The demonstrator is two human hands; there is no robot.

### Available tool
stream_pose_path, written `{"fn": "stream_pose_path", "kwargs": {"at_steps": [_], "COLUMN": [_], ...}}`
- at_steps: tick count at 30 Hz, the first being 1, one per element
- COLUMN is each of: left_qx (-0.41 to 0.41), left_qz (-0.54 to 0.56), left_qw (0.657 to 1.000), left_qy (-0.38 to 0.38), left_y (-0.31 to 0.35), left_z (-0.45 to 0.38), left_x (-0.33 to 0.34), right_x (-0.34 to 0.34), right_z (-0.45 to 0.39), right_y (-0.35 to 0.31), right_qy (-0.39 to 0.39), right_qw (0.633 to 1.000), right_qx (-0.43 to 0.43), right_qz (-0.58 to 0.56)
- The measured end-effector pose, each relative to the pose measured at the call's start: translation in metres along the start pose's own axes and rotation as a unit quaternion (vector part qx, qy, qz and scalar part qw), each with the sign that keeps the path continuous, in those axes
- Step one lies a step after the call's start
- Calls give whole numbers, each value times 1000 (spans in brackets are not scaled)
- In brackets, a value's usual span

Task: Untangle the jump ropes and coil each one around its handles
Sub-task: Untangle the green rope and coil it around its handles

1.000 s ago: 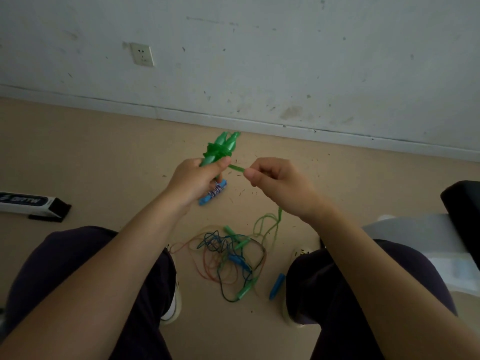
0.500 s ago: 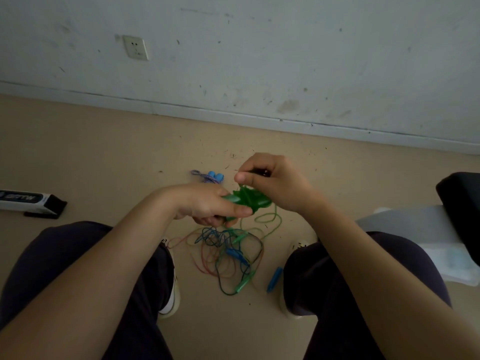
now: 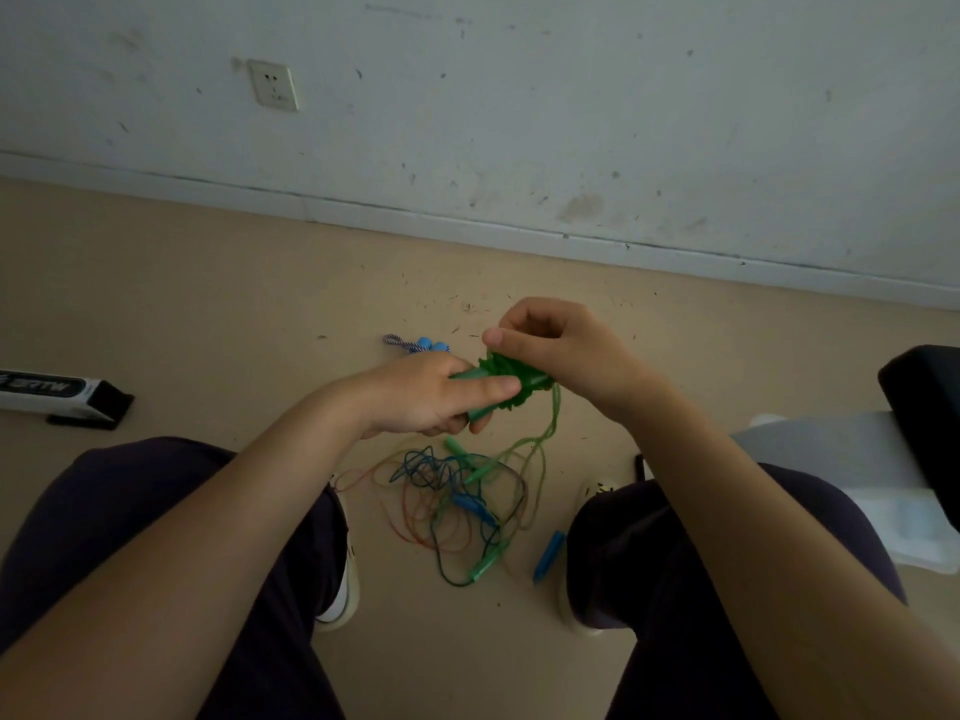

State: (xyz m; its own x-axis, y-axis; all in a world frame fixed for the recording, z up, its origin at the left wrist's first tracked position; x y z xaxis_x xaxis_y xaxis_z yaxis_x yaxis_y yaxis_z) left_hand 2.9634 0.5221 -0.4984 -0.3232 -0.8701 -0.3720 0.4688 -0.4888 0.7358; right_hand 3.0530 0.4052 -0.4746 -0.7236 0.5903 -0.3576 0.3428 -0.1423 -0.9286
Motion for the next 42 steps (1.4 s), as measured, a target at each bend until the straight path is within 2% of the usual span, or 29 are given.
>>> {"fn": "stream_pose_path", "kwargs": {"at_steps": [4,7,9,12,16,20,23,26,28,30,32,37,42], "left_qx": [37,54,54,43,6,-52,-74,-55,-45,-23,-3,36,72], "left_qz": [66,139,196,221,205,152,56,-17,-21,-27,-23,-46,-25], "left_qw": [996,984,966,942,932,921,947,989,999,999,999,998,997], "left_qy": [46,97,160,247,300,355,306,137,22,-22,-33,-19,25], "left_y": [3,5,3,-4,-12,-20,-24,-23,-21,-18,-16,-12,-9], "left_z": [-1,1,3,4,-2,-3,-8,-13,-13,-13,-14,-15,-13], "left_x": [-10,-20,-32,-42,-39,-47,-41,-18,-1,6,8,6,0], "right_x": [-5,-1,0,3,10,9,0,-12,-10,-6,-3,4,0], "right_z": [2,2,3,1,-2,1,4,5,5,5,4,1,-1], "right_y": [-2,2,6,4,-5,-9,-13,-12,-12,-12,-9,3,5], "right_qy": [10,12,17,30,20,3,16,41,38,26,20,-2,47], "right_qw": [989,981,985,997,995,991,990,985,983,981,981,997,998], "right_qx": [10,21,31,28,-9,-36,-83,-103,-112,-119,-118,-30,-33], "right_qz": [-148,-193,-167,-62,98,130,117,131,137,150,155,76,0]}}
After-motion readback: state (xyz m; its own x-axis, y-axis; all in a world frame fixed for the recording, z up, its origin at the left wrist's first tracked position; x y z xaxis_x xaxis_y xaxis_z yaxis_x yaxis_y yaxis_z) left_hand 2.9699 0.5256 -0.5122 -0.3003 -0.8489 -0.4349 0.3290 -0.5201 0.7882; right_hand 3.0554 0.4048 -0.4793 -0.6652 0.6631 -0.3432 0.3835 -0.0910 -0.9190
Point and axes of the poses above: each hand's wrist, its own z-axis away from the middle knuckle, its own x-axis out of the palm, y = z × x, the point moved 5 cm from there along -z, towards the middle knuckle, and after that the axes turned 11 degrees about -x, right-handed, at the moved point
